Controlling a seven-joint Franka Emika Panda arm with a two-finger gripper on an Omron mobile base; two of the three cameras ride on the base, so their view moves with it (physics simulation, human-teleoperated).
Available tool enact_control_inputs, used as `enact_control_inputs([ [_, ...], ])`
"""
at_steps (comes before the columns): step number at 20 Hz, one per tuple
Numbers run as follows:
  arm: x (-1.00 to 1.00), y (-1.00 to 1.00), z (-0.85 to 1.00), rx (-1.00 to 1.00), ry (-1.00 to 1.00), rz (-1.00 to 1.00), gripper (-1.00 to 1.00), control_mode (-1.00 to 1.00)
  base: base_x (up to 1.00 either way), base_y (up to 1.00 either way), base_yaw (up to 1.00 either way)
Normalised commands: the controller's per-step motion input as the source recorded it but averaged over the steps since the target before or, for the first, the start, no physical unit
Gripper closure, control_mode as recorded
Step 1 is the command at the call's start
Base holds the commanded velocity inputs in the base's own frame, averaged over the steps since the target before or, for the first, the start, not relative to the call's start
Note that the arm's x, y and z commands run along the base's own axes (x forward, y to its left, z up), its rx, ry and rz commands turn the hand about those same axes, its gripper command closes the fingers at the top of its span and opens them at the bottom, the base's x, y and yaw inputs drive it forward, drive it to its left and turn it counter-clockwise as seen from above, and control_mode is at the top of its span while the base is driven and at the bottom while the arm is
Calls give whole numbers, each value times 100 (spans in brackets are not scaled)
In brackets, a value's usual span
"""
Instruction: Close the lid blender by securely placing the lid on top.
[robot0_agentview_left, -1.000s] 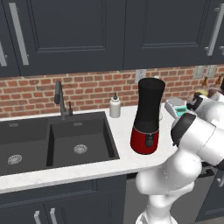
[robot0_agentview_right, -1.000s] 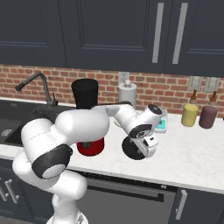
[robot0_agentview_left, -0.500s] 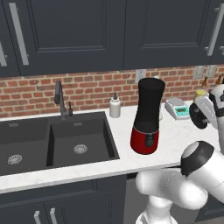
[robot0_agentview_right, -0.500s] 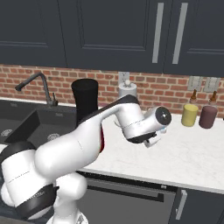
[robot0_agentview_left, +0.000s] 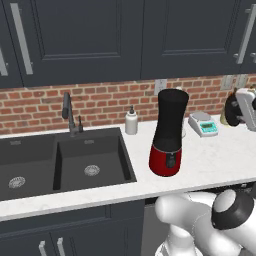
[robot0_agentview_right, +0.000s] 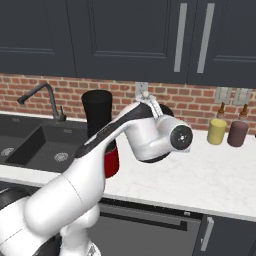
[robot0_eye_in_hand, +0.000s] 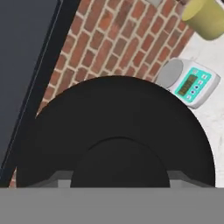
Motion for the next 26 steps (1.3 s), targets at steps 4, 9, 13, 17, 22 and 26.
enact_control_inputs([
  [4, 0, 40, 100, 0, -11, -1, 100, -100, 0, 0, 0],
  [9, 0, 80, 100, -12, 5, 1, 100, -100, 0, 0, 0],
  [13, 0, 100, 100, -25, 24, 7, 100, -100, 0, 0, 0],
  [17, 0, 99, 87, -29, 33, 8, 100, -100, 0, 0, 0],
  [22, 1, 62, 31, -24, 26, 1, 100, -100, 0, 0, 0],
  [26, 1, 17, -9, -5, 10, 0, 100, -100, 0, 0, 0],
])
